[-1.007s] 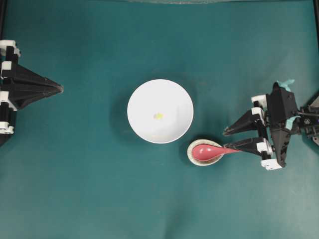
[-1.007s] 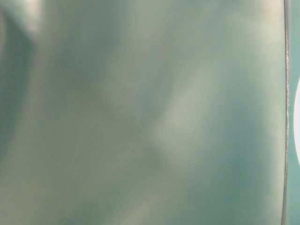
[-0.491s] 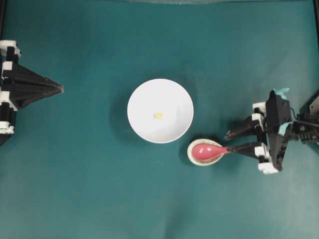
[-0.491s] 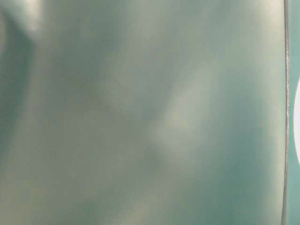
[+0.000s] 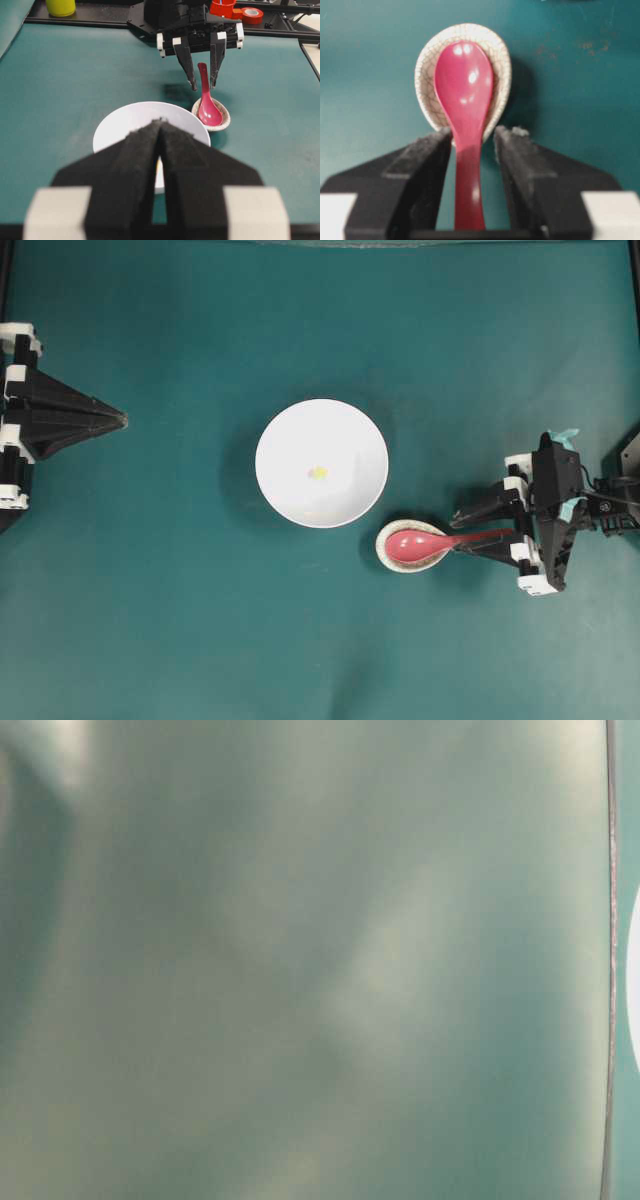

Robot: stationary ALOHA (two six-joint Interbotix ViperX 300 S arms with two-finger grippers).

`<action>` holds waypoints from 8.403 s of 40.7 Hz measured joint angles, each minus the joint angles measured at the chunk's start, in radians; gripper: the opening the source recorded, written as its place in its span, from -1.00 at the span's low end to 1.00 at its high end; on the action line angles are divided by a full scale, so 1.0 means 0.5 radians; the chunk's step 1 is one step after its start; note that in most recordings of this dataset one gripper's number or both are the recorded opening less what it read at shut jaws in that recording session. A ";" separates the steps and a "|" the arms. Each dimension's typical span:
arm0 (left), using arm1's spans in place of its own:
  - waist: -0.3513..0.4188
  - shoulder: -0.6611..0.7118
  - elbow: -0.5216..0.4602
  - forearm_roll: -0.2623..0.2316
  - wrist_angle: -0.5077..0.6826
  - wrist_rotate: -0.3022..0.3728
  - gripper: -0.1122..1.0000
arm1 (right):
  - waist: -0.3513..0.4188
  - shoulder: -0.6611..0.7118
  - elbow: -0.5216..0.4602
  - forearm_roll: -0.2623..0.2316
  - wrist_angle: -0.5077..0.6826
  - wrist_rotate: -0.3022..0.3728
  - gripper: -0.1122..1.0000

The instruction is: Scoop the yellow hexagonal prism block from the bowl with a spoon using the right arm.

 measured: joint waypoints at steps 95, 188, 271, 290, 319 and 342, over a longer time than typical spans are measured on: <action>0.000 0.000 0.003 0.000 0.034 0.000 -0.80 | 0.040 0.098 0.012 -0.003 -0.052 -0.132 0.05; 0.000 0.000 0.003 0.000 0.043 0.000 -0.80 | -0.009 -0.288 -0.031 0.049 0.368 -0.227 -0.18; 0.000 0.003 0.000 0.000 0.077 0.000 -0.80 | 0.086 -0.107 -0.012 0.138 0.098 -0.199 0.14; 0.000 0.003 0.003 0.000 0.077 0.000 -0.80 | 0.117 0.095 0.000 0.141 -0.175 -0.202 0.13; 0.000 0.003 0.000 0.000 0.101 0.000 -0.80 | 0.153 0.255 0.006 0.141 -0.322 -0.202 0.12; 0.000 0.003 0.000 0.000 0.104 0.000 -0.80 | 0.190 0.304 0.034 0.141 -0.436 -0.202 0.11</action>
